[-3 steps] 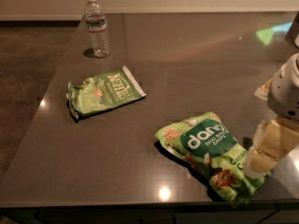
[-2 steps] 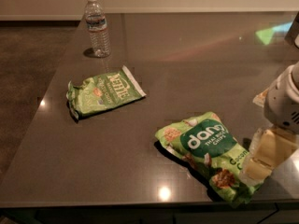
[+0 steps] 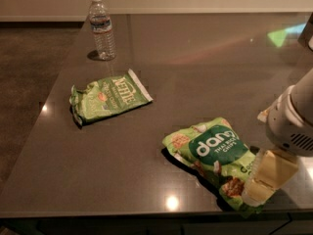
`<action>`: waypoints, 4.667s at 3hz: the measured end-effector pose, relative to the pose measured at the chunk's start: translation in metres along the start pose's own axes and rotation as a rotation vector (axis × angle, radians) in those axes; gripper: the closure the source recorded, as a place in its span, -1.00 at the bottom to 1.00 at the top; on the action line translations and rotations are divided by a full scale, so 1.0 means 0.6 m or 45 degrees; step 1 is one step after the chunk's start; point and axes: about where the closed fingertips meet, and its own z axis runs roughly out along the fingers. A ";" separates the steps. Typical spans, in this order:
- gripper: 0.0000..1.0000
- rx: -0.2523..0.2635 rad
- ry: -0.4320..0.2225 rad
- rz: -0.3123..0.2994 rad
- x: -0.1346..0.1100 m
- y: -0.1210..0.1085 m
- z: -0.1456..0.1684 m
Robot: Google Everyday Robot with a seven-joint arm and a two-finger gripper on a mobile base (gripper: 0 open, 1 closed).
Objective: Move green rice chip bag near green jalapeno chip bag
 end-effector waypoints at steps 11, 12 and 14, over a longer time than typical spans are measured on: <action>-0.26 0.013 -0.322 -0.125 -0.309 -0.135 0.022; -0.74 0.013 -0.321 -0.128 -0.309 -0.133 0.021; -1.00 0.013 -0.320 -0.131 -0.310 -0.131 0.021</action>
Offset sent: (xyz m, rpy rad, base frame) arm -0.0017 -0.0042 -0.0197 -0.0526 0.0379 -0.0237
